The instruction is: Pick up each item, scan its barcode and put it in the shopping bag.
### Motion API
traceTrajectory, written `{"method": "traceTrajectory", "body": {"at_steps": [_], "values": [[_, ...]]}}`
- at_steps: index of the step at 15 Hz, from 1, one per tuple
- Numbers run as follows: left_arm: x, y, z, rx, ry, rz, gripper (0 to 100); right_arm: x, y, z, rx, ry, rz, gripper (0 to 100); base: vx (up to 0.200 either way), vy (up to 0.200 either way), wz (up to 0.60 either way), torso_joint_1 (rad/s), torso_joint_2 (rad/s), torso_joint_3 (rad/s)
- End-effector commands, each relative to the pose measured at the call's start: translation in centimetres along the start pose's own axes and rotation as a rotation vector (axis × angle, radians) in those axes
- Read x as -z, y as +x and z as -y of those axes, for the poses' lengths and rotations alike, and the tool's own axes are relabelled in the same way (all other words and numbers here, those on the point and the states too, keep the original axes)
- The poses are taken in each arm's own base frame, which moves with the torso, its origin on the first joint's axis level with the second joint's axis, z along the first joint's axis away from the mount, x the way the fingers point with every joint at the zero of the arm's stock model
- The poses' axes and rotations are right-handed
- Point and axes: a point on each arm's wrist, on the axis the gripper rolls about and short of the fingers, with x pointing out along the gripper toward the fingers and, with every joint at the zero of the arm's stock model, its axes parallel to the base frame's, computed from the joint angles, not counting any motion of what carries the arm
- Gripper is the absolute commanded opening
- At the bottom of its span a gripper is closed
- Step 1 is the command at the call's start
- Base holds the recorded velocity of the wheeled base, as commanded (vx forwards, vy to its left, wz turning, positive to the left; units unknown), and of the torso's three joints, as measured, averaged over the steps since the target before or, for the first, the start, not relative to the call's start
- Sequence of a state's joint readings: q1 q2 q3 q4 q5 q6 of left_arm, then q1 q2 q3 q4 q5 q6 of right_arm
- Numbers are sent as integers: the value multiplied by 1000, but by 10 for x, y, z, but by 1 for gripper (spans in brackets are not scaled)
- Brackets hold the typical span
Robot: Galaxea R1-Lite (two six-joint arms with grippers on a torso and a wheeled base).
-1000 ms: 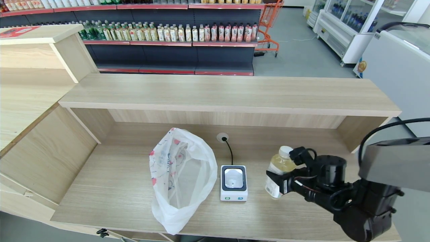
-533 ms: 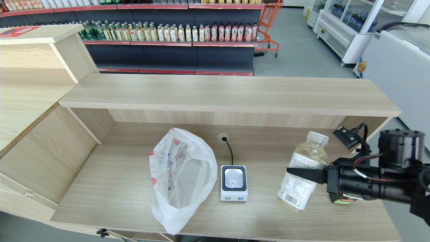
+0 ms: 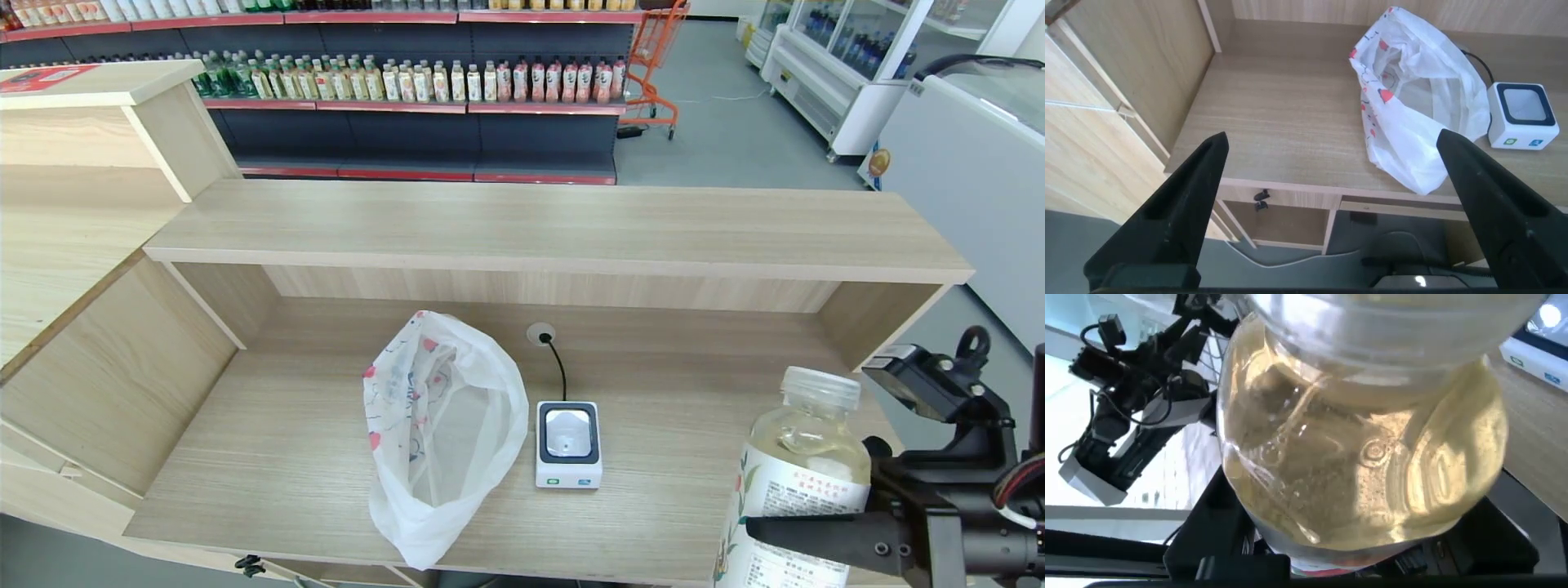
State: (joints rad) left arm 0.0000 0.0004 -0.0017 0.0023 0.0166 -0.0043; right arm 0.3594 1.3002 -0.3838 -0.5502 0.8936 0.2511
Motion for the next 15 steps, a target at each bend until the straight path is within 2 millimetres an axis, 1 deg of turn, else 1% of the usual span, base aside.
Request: {"method": "traceTrajectory", "body": {"at_steps": [1, 3, 8, 10, 15], "values": [[0, 0, 0, 0, 0, 0, 100, 0, 0, -8, -27, -25, -1, 0, 0, 0, 0, 0, 0, 0], [0, 0, 0, 0, 0, 0, 100, 4, 1, -7, -27, -33, -17, 0, 0, 0, 0, 0, 0, 0], [0, 0, 0, 0, 0, 0, 100, 9, 5, -12, -50, -24, -65, 0, 0, 0, 0, 0, 0, 0], [0, 0, 0, 0, 0, 0, 100, 9, 6, -13, -57, -57, -71, 0, 0, 0, 0, 0, 0, 0], [0, 0, 0, 0, 0, 0, 100, 11, 6, -13, -45, -52, -75, 0, 0, 0, 0, 0, 0, 0]]}}
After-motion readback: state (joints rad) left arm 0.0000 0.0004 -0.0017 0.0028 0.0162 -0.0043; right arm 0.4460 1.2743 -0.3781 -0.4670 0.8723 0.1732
